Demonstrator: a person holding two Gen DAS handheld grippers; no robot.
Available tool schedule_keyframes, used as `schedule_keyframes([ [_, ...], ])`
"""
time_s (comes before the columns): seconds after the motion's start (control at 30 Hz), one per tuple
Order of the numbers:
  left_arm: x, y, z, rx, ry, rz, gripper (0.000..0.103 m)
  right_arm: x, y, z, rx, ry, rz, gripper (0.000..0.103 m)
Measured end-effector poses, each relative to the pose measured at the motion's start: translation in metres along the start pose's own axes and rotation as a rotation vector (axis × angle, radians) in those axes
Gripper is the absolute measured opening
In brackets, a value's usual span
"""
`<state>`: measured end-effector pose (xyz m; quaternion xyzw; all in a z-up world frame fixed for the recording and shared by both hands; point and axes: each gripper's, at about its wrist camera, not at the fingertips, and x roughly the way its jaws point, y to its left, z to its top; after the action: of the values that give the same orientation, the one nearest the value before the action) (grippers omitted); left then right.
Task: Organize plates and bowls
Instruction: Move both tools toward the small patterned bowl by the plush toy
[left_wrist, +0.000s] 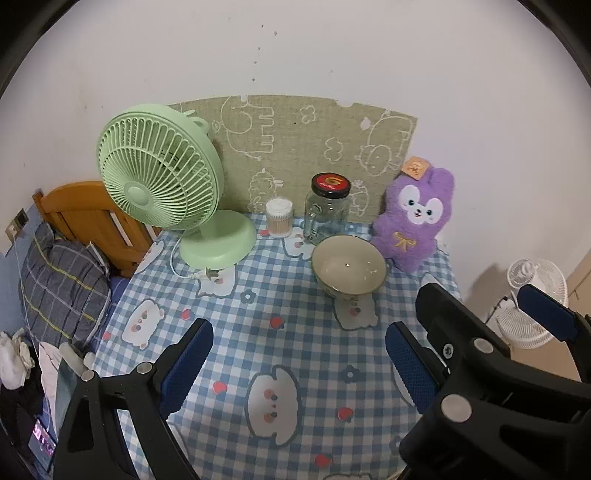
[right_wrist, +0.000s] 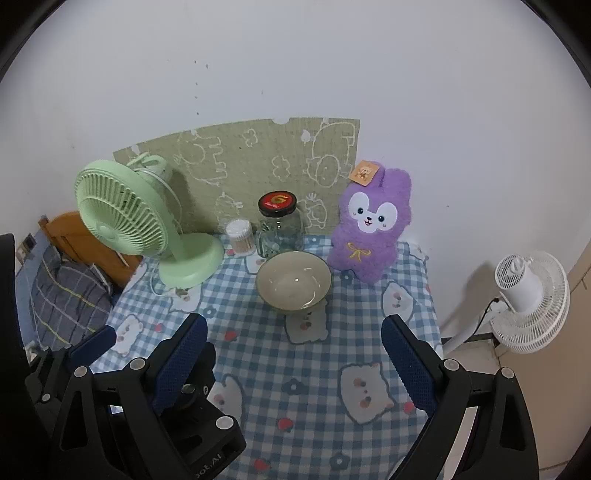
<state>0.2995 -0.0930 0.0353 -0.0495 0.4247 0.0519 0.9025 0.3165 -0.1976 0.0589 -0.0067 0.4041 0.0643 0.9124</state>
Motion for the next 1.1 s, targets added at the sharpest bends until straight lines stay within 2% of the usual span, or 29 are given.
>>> schedule_keyframes([
  [0.47,0.069,-0.012,0.024,0.028,0.014,0.044,0.095,0.076,-0.019,0.022,0.008,0.010,-0.018,0.096],
  [0.57,0.088,-0.014,0.028,0.037,0.021,0.056,0.090,0.097,-0.023,0.024,0.012,0.028,-0.020,0.096],
  [0.73,0.117,-0.015,0.031,0.025,0.028,0.087,0.089,0.129,-0.026,0.025,-0.002,0.046,-0.034,0.092],
  [0.83,0.137,-0.017,0.033,0.027,0.038,0.088,0.084,0.146,-0.030,0.025,0.014,0.058,-0.031,0.091],
  [1.1,0.181,-0.028,0.037,0.038,0.062,0.103,0.078,0.186,-0.041,0.024,0.045,0.082,-0.039,0.088],
])
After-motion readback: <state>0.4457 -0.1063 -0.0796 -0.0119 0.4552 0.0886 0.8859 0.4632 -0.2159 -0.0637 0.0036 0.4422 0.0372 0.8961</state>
